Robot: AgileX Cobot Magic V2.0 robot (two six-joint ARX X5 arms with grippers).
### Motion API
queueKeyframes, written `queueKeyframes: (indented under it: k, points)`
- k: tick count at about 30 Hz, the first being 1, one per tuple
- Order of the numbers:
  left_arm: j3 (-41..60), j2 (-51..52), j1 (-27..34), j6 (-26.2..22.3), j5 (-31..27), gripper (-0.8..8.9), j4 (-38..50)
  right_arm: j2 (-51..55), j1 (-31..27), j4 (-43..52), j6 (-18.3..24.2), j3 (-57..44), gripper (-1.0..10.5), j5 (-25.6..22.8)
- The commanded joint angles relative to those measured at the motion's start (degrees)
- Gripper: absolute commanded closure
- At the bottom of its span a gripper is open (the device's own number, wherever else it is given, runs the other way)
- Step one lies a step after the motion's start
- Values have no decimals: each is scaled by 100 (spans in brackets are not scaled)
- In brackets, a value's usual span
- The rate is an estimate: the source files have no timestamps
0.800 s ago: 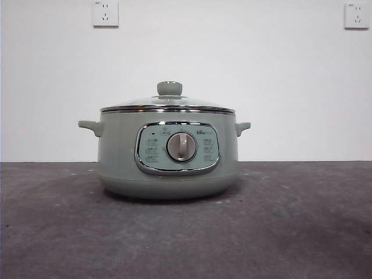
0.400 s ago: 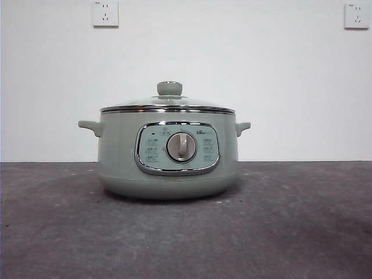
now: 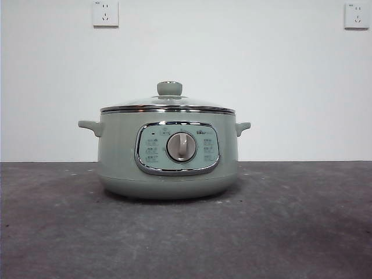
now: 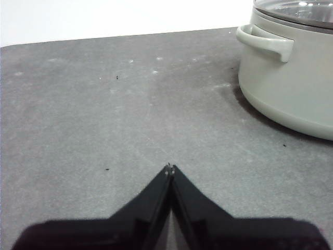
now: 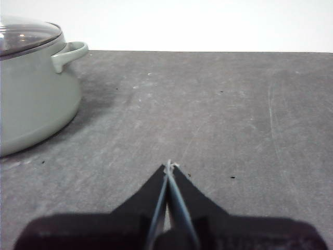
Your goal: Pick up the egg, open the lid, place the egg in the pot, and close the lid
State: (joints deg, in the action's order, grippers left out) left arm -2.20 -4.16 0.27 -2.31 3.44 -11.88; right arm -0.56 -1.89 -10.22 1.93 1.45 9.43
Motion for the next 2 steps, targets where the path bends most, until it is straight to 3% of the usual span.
queueKeyframes:
  k: [1,2]
  points:
    - [72,2,17,37,-4,817,33,7,-2,44,-61,-61,945,0]
    - [72,2,17,37,-4,817,33,7,-2,44,-61,-61,945,0]
